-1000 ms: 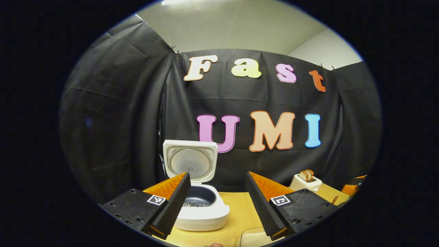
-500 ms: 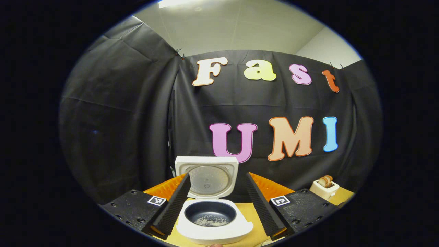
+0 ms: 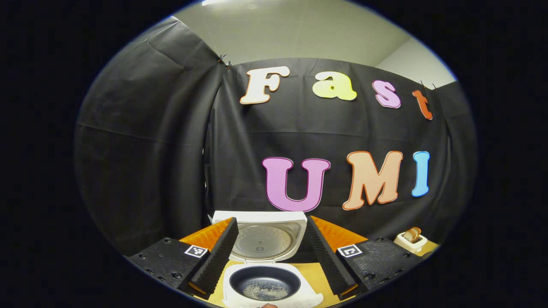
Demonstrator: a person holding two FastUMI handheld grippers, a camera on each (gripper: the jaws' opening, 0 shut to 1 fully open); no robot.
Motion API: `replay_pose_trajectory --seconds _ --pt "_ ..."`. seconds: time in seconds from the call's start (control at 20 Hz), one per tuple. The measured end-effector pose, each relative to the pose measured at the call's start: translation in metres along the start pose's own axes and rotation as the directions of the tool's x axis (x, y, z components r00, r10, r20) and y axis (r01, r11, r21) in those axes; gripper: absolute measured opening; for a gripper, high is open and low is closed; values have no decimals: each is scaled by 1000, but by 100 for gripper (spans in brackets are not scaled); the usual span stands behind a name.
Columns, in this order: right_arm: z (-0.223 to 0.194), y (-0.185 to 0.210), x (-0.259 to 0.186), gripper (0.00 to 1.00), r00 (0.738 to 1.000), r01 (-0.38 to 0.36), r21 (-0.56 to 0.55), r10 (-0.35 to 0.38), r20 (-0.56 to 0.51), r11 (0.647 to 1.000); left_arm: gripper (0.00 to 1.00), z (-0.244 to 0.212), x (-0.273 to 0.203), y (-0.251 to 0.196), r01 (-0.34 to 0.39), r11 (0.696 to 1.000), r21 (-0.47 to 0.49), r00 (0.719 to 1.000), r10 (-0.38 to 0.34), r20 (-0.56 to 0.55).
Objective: Close the left gripper, press the button to open the rice cooker; take a wooden spoon from the chopstick holder with the right hand, scoop a spoonful of rice and pour it into the rice cooker, then put the wooden spoon back into the chopstick holder.
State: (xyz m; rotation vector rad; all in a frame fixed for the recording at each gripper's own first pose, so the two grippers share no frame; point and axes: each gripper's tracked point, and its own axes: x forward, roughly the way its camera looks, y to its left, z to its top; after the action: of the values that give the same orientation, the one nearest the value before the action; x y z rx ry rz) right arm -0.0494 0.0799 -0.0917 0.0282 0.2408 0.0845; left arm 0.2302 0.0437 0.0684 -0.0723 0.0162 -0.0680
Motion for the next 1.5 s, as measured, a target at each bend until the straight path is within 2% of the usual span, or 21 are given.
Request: replay_pose_trajectory --seconds 0.1,0.3,0.4,0.45,0.85,0.95,1.05,1.1,1.25,1.5 --pt "1 1 -1 97 1000 16 -8 -16 0 1000 92 5 24 8 -8 1000 -5 1000 8 -3" --pt "-4 1 -3 99 999 49 -12 -49 -10 999 91 6 69 24 -26 997 68 999 28 -18" --pt "-7 0 -5 99 998 65 -9 -65 -19 998 94 2 90 31 -42 998 49 999 44 -30" --pt "-8 -1 -7 99 997 74 -13 -74 -21 997 91 0 100 34 -46 998 38 998 47 -36" --pt "-19 -11 -15 99 989 136 -43 -138 -46 990 93 -40 180 49 -74 996 59 986 81 -144" --pt "-21 -14 -16 99 988 147 -41 -149 -50 988 93 -56 186 51 -76 994 78 978 90 -190" --pt "-21 -17 -15 99 987 151 -37 -153 -50 988 94 -72 181 50 -88 994 57 967 99 -235" --pt "-20 -18 -14 99 987 149 -35 -151 -49 988 92 -70 182 50 -87 995 58 970 98 -220" --pt "-18 -17 -10 99 990 129 -30 -130 -46 991 95 -70 169 45 -87 996 35 967 93 -235" --pt "-14 -16 -1 99 996 76 -18 -77 -41 997 94 -75 136 38 -91 993 71 966 105 -237"
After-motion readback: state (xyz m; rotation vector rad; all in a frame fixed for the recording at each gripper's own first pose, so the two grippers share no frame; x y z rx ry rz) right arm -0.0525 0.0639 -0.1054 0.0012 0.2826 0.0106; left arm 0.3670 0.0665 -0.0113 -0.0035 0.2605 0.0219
